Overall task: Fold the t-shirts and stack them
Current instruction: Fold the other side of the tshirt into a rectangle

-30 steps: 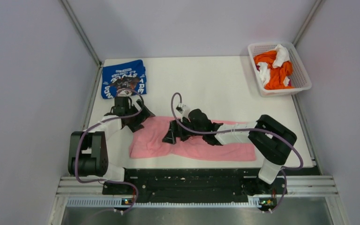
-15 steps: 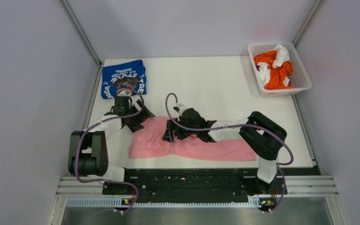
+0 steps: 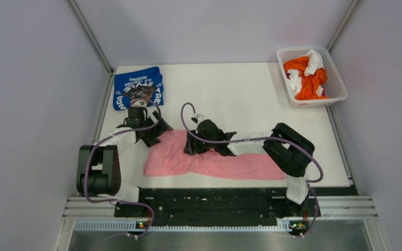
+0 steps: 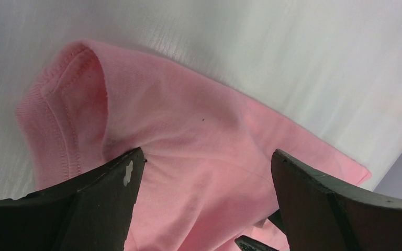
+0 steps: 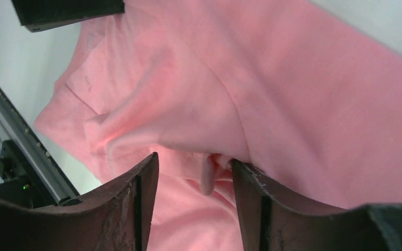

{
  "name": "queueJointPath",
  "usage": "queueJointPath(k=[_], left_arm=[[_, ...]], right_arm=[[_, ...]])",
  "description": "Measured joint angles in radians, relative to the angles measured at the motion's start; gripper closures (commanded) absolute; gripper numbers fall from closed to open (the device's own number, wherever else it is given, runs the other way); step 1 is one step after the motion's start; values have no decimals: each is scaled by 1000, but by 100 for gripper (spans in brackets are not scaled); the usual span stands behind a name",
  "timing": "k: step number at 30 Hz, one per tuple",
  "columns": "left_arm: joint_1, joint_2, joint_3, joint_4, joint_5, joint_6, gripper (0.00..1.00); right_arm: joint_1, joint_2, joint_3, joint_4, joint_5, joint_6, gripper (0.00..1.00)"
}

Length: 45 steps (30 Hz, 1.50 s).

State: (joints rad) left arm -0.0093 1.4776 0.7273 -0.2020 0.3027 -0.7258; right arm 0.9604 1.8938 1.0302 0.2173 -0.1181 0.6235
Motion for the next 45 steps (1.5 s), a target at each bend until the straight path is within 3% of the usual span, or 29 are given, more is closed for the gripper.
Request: queueJointPath(k=[13, 33, 41, 45], left_arm=[[0, 5, 5, -2, -1, 3, 5], [0, 6, 7, -3, -1, 5, 5], [0, 11, 11, -3, -1, 8, 5], [0, 13, 12, -4, -1, 10, 5]], right_arm=[[40, -9, 32, -122, 155, 9, 60], [52, -55, 32, -164, 179, 17, 77], [54, -54, 52, -190, 188, 24, 100], [58, -55, 66, -204, 204, 29, 100]])
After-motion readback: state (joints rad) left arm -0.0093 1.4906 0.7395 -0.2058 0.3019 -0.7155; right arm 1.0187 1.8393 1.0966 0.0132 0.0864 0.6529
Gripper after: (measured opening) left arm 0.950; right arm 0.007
